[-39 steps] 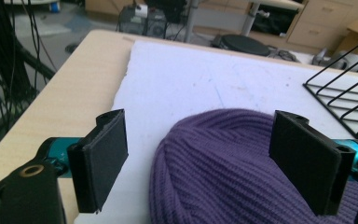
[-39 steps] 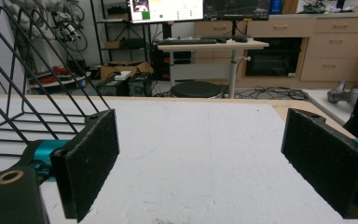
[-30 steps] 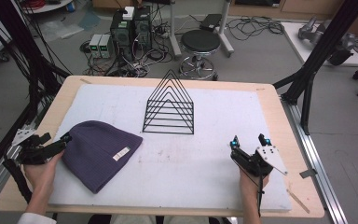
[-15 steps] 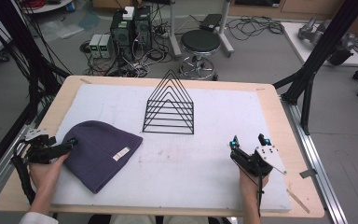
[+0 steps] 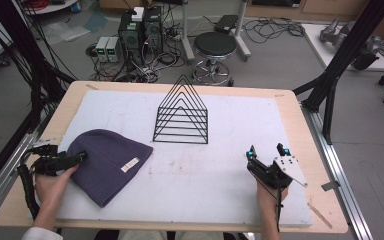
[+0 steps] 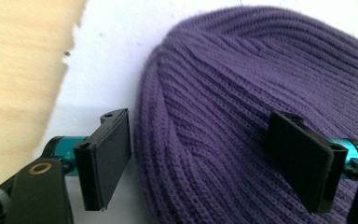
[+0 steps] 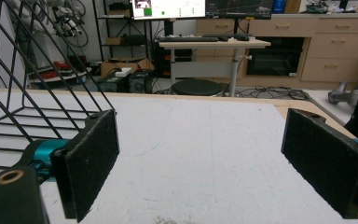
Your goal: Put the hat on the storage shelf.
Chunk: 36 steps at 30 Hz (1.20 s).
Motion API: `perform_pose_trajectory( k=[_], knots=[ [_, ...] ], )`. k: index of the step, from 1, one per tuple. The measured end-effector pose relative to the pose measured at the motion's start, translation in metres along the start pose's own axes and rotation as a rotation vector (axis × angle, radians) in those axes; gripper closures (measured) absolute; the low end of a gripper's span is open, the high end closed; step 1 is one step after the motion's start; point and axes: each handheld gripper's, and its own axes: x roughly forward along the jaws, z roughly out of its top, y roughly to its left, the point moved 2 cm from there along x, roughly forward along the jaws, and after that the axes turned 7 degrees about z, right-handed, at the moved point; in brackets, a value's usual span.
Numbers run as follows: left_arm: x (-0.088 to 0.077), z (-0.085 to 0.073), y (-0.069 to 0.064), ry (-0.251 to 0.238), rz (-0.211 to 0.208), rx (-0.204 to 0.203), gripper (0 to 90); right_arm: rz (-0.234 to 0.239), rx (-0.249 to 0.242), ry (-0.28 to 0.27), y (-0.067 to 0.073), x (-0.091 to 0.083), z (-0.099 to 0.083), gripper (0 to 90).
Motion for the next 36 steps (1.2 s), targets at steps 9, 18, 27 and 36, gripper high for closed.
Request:
perform_pose_trajectory(
  k=[9,18,27,36],
  knots=[
    [0.001,0.000,-0.004,0.018,0.039,-0.039,28.0,0.006,0.004,-0.003,0.000,0.000,0.000,10.5],
    [0.001,-0.001,-0.010,0.008,-0.013,-0.065,63.4,0.008,-0.001,-0.005,0.001,0.001,0.000,10.5],
    [-0.002,-0.001,-0.007,-0.016,-0.074,-0.072,76.3,0.012,0.001,0.000,0.001,0.001,0.000,10.5],
    [-0.010,0.001,-0.008,-0.071,-0.107,-0.068,77.0,0.007,0.001,-0.003,0.000,0.001,0.000,10.5]
  ],
)
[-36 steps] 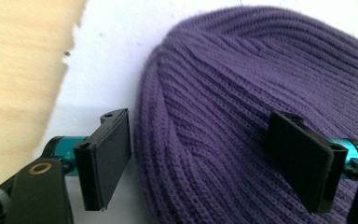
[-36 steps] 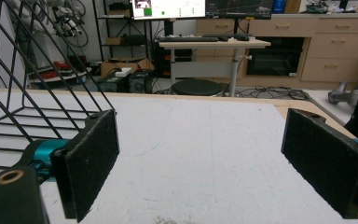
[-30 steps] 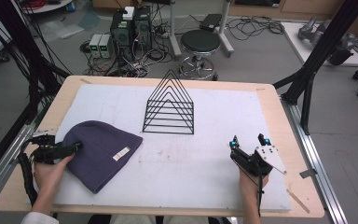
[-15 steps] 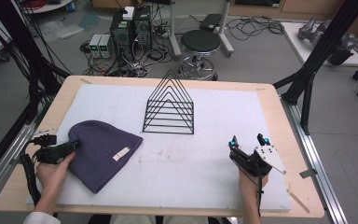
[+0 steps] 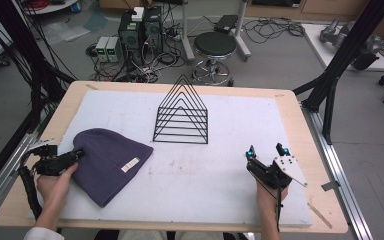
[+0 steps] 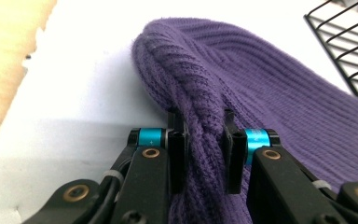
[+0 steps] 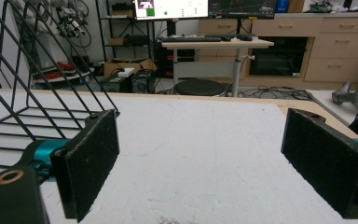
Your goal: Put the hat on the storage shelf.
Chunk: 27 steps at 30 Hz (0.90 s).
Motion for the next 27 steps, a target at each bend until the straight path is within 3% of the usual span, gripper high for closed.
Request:
perform_pose_trajectory(
  k=[7,11,14,19,23,27],
  knots=[
    [-0.008,0.005,-0.009,-0.089,-0.026,0.045,76.8,0.004,0.007,0.003,0.000,0.000,0.000,10.5],
    [-0.010,0.005,-0.010,-0.130,-0.058,0.050,76.6,0.004,0.004,0.002,0.000,0.000,0.000,10.5],
    [-0.015,0.007,-0.012,-0.187,-0.085,0.056,76.5,0.003,0.005,0.001,0.000,0.000,0.000,10.5],
    [-0.019,0.008,-0.020,-0.234,-0.118,0.093,76.3,0.004,0.002,0.002,0.000,-0.001,0.000,10.5],
    [-0.024,0.011,-0.027,-0.279,-0.134,0.133,76.3,0.004,0.000,0.000,0.000,-0.001,0.000,10.5],
    [-0.034,0.016,-0.040,-0.348,-0.138,0.228,76.3,0.002,0.001,-0.002,0.000,-0.001,0.000,10.5]
  ],
)
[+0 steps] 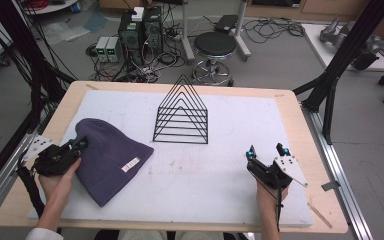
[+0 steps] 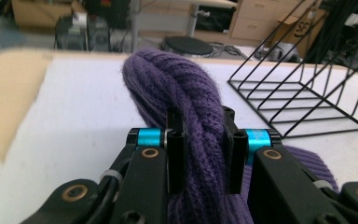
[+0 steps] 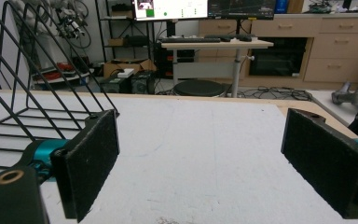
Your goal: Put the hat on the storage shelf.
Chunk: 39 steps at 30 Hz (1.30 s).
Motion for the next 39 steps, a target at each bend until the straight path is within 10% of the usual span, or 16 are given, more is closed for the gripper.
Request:
perform_pose_trajectory(
  k=[11,18,39],
  knots=[
    [-0.020,0.040,-0.043,-0.248,-0.090,0.196,76.1,-0.007,0.012,-0.011,-0.001,-0.001,0.001,10.5],
    [-0.023,0.065,-0.064,-0.311,-0.107,0.289,76.0,-0.006,0.009,-0.012,0.001,-0.001,0.001,10.6],
    [-0.034,0.114,-0.111,-0.453,-0.190,0.395,76.0,-0.002,0.014,-0.021,0.003,-0.002,0.002,10.6]
  ],
)
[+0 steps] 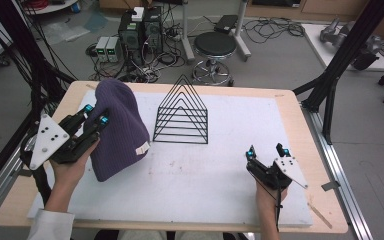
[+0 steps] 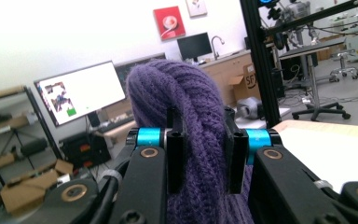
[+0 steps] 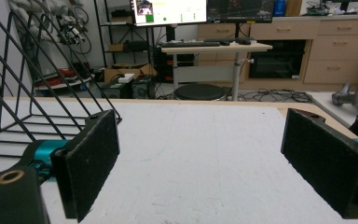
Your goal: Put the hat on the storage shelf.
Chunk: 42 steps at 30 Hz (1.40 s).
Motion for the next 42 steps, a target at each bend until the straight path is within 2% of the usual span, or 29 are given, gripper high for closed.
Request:
perform_pose_trajectory(
  k=[8,12,21,28,32,37,40,42],
  knots=[
    [0.005,0.013,-0.012,-0.035,-0.035,0.037,75.6,0.009,0.000,-0.010,0.001,-0.001,0.001,10.6],
    [0.006,0.022,-0.021,-0.081,-0.053,0.070,75.6,0.015,0.005,-0.011,0.002,-0.001,0.001,10.6],
    [0.010,0.044,-0.033,-0.139,-0.093,0.083,75.6,0.045,0.013,-0.049,0.010,-0.002,0.004,10.6],
    [0.016,0.049,-0.040,-0.144,-0.107,0.093,75.4,0.097,0.055,-0.090,0.021,-0.001,0.017,10.6],
    [0.018,0.047,-0.045,-0.145,-0.119,0.092,75.4,0.208,0.098,-0.099,0.032,0.003,0.029,10.6],
    [0.021,0.049,-0.055,-0.150,-0.148,0.102,75.4,0.373,0.074,-0.121,0.059,0.012,0.046,10.6],
    [0.023,0.053,-0.059,-0.156,-0.165,0.112,75.4,0.426,0.051,-0.135,0.075,0.018,0.054,10.6],
    [0.023,0.055,-0.062,-0.161,-0.179,0.120,75.4,0.453,0.053,-0.144,0.083,0.021,0.058,10.6]
  ],
)
